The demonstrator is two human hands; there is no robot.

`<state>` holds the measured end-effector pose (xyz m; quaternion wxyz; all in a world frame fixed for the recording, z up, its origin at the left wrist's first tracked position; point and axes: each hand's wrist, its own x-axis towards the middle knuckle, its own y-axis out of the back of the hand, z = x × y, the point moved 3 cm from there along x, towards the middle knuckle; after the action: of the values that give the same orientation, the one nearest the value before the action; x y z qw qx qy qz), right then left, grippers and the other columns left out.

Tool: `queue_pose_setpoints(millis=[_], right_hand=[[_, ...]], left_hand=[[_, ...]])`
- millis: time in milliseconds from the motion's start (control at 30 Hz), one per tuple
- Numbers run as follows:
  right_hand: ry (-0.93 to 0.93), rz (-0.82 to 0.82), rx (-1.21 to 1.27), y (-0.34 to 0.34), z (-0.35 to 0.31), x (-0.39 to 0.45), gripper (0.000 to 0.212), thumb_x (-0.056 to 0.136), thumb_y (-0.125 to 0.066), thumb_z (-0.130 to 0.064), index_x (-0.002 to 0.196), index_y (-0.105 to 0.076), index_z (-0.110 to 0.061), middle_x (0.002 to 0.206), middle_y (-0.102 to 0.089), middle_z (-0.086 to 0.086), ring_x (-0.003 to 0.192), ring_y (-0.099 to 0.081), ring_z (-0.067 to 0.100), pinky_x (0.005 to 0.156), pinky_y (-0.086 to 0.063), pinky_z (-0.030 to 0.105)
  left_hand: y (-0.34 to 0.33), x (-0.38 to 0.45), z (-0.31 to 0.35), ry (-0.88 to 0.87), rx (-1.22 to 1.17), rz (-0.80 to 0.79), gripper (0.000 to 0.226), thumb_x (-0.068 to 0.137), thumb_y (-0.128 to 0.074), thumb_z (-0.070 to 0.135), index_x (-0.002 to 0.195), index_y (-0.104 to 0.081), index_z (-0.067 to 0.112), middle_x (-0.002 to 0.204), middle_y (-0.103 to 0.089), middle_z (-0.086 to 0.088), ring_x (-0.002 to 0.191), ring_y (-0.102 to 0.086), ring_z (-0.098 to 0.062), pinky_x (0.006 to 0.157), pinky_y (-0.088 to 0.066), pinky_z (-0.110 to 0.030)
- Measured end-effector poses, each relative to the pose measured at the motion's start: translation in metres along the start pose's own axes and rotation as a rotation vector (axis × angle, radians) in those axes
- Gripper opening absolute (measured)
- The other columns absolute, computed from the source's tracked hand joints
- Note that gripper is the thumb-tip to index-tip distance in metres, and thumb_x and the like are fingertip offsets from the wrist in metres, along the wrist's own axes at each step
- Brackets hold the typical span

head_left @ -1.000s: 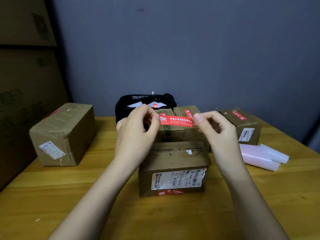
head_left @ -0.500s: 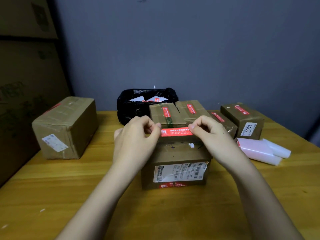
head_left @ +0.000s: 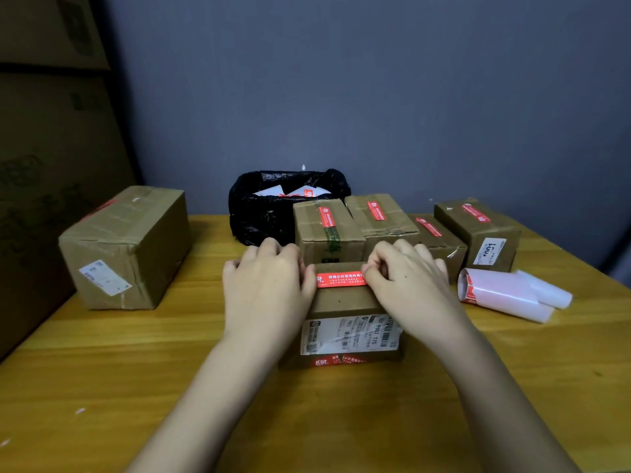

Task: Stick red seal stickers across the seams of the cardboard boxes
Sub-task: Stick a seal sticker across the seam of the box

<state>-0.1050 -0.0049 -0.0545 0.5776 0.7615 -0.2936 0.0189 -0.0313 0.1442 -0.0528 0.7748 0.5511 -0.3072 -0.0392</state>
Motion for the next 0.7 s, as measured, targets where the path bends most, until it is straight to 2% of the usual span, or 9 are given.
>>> queue_pose_setpoints(millis=[100,467,700], right_hand=[[0.006,0.014,-0.004,-0.0011,0.0001,0.0001,0.019,0.099,-0.039,-0.039,0.086,-0.048,-0.028,0.091,-0.044,-0.014,0.093,-0.034,0.011,0.081,-0.023,0.031],[0.017,-0.011,-0.064,-0.0044,-0.0006,0.0023,0.022,0.100,-0.036,-0.039,0.092,-0.050,-0.026,0.099,-0.053,-0.011,0.099,-0.043,0.013,0.088,-0.029,0.034],[0.022,-0.010,-0.091,-0.0051,-0.0012,0.0046,0.023,0.099,-0.036,-0.041,0.088,-0.049,-0.026,0.097,-0.055,-0.011,0.095,-0.043,0.011,0.088,-0.029,0.034]], left_hand=[[-0.0018,0.0017,0.0001,-0.006,0.038,-0.009,0.031,0.095,-0.038,0.047,0.105,-0.056,0.024,0.106,-0.054,0.003,0.104,-0.052,-0.019,0.080,-0.039,-0.035],[-0.0059,0.0052,0.0027,-0.013,0.116,-0.013,0.034,0.095,-0.037,0.047,0.107,-0.057,0.021,0.109,-0.055,0.000,0.106,-0.051,-0.021,0.082,-0.042,-0.036],[-0.0074,0.0069,0.0038,-0.020,0.157,-0.018,0.036,0.096,-0.037,0.048,0.109,-0.057,0.021,0.113,-0.054,-0.001,0.107,-0.051,-0.022,0.082,-0.041,-0.035]])
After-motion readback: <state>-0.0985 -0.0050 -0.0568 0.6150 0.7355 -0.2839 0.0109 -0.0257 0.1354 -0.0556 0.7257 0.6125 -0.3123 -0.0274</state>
